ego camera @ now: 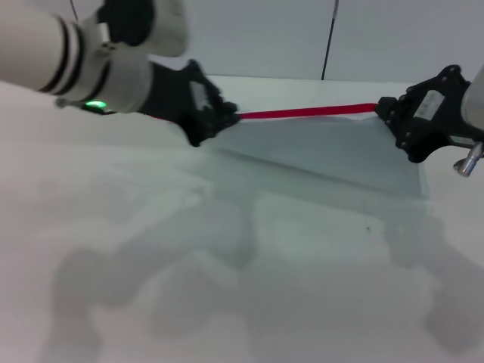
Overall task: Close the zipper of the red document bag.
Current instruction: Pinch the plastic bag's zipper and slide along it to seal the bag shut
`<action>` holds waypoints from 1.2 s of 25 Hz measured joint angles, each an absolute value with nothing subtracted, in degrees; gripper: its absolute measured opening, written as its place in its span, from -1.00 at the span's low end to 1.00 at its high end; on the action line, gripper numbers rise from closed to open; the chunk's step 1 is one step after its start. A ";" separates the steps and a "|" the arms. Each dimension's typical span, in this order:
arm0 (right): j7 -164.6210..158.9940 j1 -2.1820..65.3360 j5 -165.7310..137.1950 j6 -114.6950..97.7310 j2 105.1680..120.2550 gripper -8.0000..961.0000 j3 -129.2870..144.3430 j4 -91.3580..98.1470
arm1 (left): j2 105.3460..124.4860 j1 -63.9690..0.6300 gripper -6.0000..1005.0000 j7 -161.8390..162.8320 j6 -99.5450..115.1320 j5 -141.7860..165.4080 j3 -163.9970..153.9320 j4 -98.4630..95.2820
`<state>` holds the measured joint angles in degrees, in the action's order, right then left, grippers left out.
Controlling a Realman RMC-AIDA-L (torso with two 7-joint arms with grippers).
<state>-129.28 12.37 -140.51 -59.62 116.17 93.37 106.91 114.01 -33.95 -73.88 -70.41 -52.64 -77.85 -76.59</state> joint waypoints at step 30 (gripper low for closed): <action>-128.64 13.13 -140.60 -60.46 116.17 -0.90 88.86 102.73 | 113.71 -28.41 -0.82 -74.35 -70.55 -49.97 -69.99 -76.86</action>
